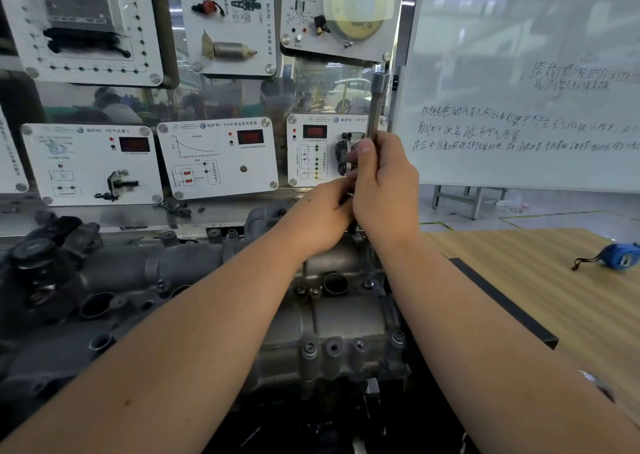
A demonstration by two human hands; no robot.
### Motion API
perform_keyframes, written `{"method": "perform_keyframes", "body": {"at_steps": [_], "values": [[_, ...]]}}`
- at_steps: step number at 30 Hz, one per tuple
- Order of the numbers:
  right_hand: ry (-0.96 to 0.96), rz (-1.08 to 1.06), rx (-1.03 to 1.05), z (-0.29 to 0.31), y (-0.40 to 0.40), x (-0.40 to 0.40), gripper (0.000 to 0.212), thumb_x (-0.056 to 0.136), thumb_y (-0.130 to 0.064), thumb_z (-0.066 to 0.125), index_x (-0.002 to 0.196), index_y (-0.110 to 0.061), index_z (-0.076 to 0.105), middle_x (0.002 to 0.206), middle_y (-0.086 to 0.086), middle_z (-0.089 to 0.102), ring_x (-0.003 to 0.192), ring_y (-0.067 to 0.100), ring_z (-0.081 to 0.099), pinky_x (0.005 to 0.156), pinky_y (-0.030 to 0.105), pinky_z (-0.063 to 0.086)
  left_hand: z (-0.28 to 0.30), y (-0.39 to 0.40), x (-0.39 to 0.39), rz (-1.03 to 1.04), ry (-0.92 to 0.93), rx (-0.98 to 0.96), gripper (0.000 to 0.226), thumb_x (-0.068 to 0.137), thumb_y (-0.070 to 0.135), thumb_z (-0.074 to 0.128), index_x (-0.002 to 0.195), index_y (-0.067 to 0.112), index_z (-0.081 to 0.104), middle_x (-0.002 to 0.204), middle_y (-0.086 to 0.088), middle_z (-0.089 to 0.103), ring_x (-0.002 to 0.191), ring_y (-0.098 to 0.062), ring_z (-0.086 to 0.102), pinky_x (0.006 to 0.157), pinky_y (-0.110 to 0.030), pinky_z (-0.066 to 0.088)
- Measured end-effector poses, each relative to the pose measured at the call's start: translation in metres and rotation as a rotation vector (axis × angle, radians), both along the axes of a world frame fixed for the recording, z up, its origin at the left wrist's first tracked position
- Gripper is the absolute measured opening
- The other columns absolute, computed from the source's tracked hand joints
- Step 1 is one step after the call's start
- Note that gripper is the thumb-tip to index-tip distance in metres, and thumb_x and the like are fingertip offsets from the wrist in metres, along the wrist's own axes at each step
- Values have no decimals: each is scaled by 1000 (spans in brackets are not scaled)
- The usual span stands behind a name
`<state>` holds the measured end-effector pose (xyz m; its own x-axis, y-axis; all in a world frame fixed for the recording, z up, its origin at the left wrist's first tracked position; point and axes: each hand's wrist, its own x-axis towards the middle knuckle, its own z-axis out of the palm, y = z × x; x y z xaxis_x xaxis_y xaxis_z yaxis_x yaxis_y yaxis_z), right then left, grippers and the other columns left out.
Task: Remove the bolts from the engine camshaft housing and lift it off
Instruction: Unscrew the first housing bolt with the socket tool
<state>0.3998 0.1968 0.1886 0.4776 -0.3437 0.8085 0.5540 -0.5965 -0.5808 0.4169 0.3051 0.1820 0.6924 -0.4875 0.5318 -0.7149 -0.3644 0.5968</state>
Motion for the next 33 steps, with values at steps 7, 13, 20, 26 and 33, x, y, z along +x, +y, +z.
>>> {"method": "perform_keyframes", "body": {"at_steps": [7, 13, 20, 26, 33], "values": [[5, 17, 13, 0, -1, -1, 23, 101, -37, 55, 118, -21, 54, 91, -7, 74, 87, 10, 68, 73, 27, 51, 0, 0, -2, 2, -9, 18, 22, 103, 19, 48, 110, 38, 55, 99, 7, 71, 86, -8, 66, 78, -29, 54], [5, -5, -13, 0, -1, -1, 22, 105, -32, 43, 101, -16, 59, 89, 0, 70, 80, 19, 64, 74, 40, 52, 1, 0, -4, 2, 7, 29, 22, 102, 18, 47, 105, 37, 57, 98, 6, 71, 91, -12, 67, 83, -37, 54], [-37, 2, 18, 0, -1, 0, 27, 102, -38, 53, 121, -20, 56, 87, -16, 65, 82, 3, 63, 69, 19, 47, 1, 1, -1, 12, -7, 41, 20, 103, 19, 48, 111, 36, 56, 94, 13, 68, 82, 0, 64, 71, -28, 52], [-30, -11, -15, 0, 0, -1, 21, 104, -32, 43, 105, -18, 58, 87, -8, 66, 81, 15, 63, 72, 32, 47, 0, 0, -3, 9, 7, 24, 23, 101, 21, 48, 106, 40, 58, 101, 6, 72, 90, -11, 67, 87, -43, 56], [-34, -6, 32, 0, -1, -1, 29, 102, -39, 50, 123, -21, 54, 91, -9, 71, 84, 10, 67, 71, 26, 50, 1, 0, -2, 26, 0, 53, 21, 103, 21, 48, 112, 38, 56, 101, 6, 72, 91, -14, 68, 86, -45, 56]]}}
